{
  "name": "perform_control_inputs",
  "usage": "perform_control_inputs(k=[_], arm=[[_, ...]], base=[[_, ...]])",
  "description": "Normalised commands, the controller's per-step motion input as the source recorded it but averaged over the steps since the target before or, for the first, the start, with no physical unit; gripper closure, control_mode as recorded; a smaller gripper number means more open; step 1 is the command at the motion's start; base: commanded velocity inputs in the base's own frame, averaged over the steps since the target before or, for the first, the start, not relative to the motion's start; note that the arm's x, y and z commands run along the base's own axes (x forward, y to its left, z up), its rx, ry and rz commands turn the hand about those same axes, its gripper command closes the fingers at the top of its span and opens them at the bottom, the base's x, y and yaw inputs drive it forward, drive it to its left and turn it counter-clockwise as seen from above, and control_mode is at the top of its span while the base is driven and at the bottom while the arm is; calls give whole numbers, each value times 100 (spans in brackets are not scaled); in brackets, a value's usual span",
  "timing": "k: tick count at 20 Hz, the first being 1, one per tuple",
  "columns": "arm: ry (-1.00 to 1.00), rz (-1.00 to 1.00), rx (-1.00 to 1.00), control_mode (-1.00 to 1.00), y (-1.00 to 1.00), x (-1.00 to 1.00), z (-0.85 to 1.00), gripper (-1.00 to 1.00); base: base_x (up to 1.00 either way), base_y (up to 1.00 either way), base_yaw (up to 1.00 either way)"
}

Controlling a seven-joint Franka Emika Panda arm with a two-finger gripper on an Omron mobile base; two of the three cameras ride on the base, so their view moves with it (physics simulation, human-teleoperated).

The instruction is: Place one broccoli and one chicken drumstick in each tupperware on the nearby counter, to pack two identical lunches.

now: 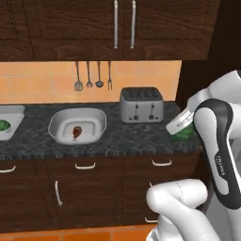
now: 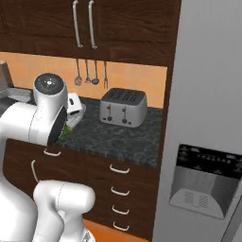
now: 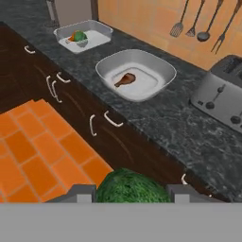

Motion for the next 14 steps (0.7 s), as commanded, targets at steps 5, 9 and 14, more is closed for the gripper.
perform_control_inputs(k=[5, 9, 14], arm=[[0, 0, 0, 100, 0, 0, 0, 100], [0, 0, 0, 100, 0, 0, 0, 100], [0, 0, 0, 100, 0, 0, 0, 100]], base=[[13, 78, -5], [4, 64, -5], [2, 65, -8]])
